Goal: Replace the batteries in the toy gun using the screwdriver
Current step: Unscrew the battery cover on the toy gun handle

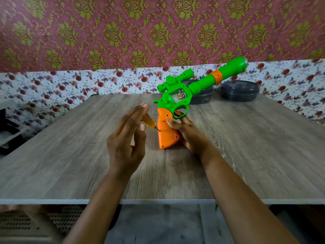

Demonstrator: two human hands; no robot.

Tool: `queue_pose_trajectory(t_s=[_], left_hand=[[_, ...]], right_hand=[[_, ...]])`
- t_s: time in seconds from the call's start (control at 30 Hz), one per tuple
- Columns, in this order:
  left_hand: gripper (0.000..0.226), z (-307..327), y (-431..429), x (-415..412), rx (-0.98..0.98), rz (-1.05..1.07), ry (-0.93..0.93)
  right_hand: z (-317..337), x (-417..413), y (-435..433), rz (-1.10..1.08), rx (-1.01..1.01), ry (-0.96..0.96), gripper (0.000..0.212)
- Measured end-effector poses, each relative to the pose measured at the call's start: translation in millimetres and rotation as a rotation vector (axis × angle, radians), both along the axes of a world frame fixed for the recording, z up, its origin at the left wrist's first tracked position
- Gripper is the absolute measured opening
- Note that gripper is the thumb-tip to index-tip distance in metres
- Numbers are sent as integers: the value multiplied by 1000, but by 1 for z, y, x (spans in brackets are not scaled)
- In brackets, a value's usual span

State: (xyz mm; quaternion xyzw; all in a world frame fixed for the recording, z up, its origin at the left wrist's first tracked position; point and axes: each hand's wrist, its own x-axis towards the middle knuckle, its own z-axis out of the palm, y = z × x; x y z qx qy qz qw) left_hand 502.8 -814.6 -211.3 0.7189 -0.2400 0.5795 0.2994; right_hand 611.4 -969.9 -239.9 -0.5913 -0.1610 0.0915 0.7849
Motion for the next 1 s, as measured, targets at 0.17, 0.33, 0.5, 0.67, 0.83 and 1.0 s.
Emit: queue_pose_trajectory(t_s=[0.17, 0.33, 0.5, 0.67, 0.83, 1.0], left_hand=[[23, -2, 2, 3, -53, -3, 1], [28, -3, 1, 2, -150, -77, 25], [31, -3, -1, 0, -189, -117, 57], [23, -1, 1, 0, -118, -35, 5], [25, -2, 1, 1, -61, 20, -30], [20, -2, 4, 0, -145, 24, -41]], right_hand=[[-1, 1, 0, -1, -13, 9, 50], [0, -2, -1, 3, -15, -1, 47], [1, -3, -2, 4, -36, -4, 43], [4, -6, -2, 6, -10, 6, 44], [4, -5, 0, -3, -7, 17, 51], [6, -8, 0, -6, 23, 7, 48]])
